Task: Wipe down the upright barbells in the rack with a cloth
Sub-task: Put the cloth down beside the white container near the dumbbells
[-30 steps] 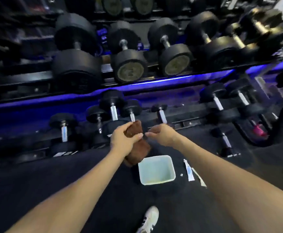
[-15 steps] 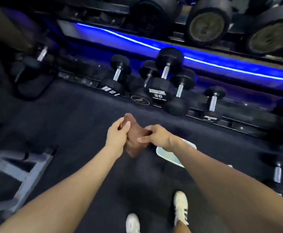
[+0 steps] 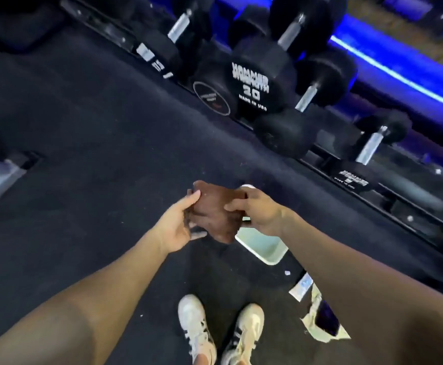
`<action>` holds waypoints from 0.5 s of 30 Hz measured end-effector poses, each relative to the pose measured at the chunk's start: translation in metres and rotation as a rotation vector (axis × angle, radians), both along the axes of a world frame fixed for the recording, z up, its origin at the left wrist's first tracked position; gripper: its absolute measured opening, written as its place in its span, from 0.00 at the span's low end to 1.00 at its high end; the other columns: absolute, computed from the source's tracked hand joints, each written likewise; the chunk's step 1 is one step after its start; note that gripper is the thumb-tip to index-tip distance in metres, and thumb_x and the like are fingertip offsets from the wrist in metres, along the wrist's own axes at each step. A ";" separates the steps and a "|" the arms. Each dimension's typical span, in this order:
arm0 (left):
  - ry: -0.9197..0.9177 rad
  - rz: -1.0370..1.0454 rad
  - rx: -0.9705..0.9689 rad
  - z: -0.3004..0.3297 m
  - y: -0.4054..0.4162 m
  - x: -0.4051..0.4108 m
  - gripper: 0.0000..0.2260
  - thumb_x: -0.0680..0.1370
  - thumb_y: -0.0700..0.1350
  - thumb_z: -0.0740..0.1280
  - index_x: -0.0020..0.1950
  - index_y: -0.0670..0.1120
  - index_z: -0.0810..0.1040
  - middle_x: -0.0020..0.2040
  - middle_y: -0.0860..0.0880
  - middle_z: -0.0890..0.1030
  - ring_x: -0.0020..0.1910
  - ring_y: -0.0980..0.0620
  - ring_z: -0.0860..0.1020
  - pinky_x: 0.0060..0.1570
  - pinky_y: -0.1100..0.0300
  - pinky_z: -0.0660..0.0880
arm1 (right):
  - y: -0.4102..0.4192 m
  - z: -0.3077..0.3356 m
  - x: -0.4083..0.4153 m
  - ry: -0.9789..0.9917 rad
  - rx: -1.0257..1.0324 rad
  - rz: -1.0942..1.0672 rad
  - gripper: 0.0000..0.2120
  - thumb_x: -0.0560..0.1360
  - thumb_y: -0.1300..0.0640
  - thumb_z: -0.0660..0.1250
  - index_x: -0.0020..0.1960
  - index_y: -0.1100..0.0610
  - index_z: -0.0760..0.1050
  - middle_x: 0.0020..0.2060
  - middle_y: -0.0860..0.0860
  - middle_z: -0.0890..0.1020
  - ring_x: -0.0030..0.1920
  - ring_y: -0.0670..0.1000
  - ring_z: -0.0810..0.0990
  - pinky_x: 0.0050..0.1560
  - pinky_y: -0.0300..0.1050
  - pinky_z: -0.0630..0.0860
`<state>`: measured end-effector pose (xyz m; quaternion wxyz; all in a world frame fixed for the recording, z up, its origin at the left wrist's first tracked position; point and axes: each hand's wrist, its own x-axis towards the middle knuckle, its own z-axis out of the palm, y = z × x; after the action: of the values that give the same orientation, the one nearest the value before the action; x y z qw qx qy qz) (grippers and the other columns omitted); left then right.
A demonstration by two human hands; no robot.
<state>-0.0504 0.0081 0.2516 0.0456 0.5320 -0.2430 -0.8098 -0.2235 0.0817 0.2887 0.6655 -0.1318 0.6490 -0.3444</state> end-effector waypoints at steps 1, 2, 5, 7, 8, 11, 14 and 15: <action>-0.014 0.050 0.002 -0.023 -0.001 -0.003 0.20 0.73 0.52 0.70 0.63 0.51 0.74 0.59 0.49 0.80 0.55 0.49 0.79 0.54 0.49 0.77 | 0.001 -0.024 -0.005 -0.006 0.018 -0.029 0.11 0.74 0.65 0.67 0.52 0.55 0.70 0.47 0.53 0.78 0.48 0.53 0.77 0.46 0.47 0.75; -0.027 0.093 -0.003 -0.045 -0.001 -0.007 0.17 0.73 0.48 0.70 0.62 0.50 0.74 0.57 0.48 0.80 0.53 0.50 0.79 0.48 0.54 0.79 | 0.004 -0.048 -0.009 -0.007 0.035 -0.061 0.11 0.74 0.65 0.68 0.53 0.55 0.70 0.47 0.52 0.78 0.48 0.53 0.77 0.45 0.47 0.75; -0.138 0.162 -0.145 -0.114 -0.003 -0.021 0.28 0.64 0.46 0.76 0.62 0.44 0.74 0.57 0.44 0.81 0.52 0.48 0.81 0.46 0.56 0.81 | 0.007 -0.121 -0.015 0.051 0.074 -0.144 0.14 0.75 0.64 0.68 0.57 0.57 0.69 0.52 0.53 0.77 0.51 0.55 0.78 0.48 0.50 0.76; -0.295 0.166 -0.286 -0.157 -0.004 -0.030 0.26 0.64 0.44 0.78 0.59 0.43 0.74 0.55 0.43 0.81 0.50 0.47 0.81 0.50 0.52 0.80 | 0.010 -0.170 -0.014 0.113 0.097 -0.165 0.14 0.76 0.63 0.68 0.59 0.60 0.67 0.55 0.55 0.76 0.52 0.56 0.78 0.51 0.52 0.78; -0.355 0.151 -0.354 -0.175 -0.004 -0.035 0.23 0.66 0.44 0.78 0.57 0.44 0.74 0.53 0.45 0.81 0.49 0.48 0.81 0.49 0.55 0.80 | 0.011 -0.192 -0.012 0.137 0.111 -0.173 0.15 0.76 0.63 0.68 0.60 0.60 0.67 0.57 0.56 0.76 0.53 0.57 0.78 0.53 0.53 0.78; -0.487 0.016 -0.586 -0.216 -0.011 -0.046 0.19 0.69 0.45 0.77 0.55 0.47 0.72 0.50 0.51 0.78 0.48 0.52 0.79 0.43 0.65 0.76 | 0.010 -0.251 -0.006 0.184 0.148 -0.189 0.19 0.77 0.59 0.68 0.65 0.61 0.67 0.61 0.57 0.77 0.59 0.59 0.78 0.60 0.57 0.76; -0.583 -0.073 -0.720 -0.250 -0.019 -0.051 0.19 0.70 0.46 0.76 0.57 0.48 0.72 0.55 0.49 0.73 0.53 0.50 0.76 0.50 0.61 0.74 | 0.006 -0.294 -0.006 0.243 0.158 -0.169 0.17 0.77 0.59 0.67 0.63 0.61 0.69 0.58 0.56 0.78 0.57 0.59 0.78 0.61 0.56 0.75; -0.677 -0.146 -0.778 -0.259 -0.020 -0.052 0.22 0.71 0.47 0.75 0.60 0.48 0.70 0.59 0.48 0.69 0.56 0.49 0.73 0.53 0.59 0.74 | 0.005 -0.306 -0.008 0.273 0.157 -0.160 0.14 0.77 0.60 0.67 0.61 0.60 0.69 0.57 0.56 0.79 0.56 0.59 0.79 0.61 0.56 0.76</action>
<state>-0.1024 -0.0115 -0.0070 0.1020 0.6896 -0.5635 -0.4433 -0.2311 0.0866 -0.0177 0.5498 -0.0729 0.7667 -0.3234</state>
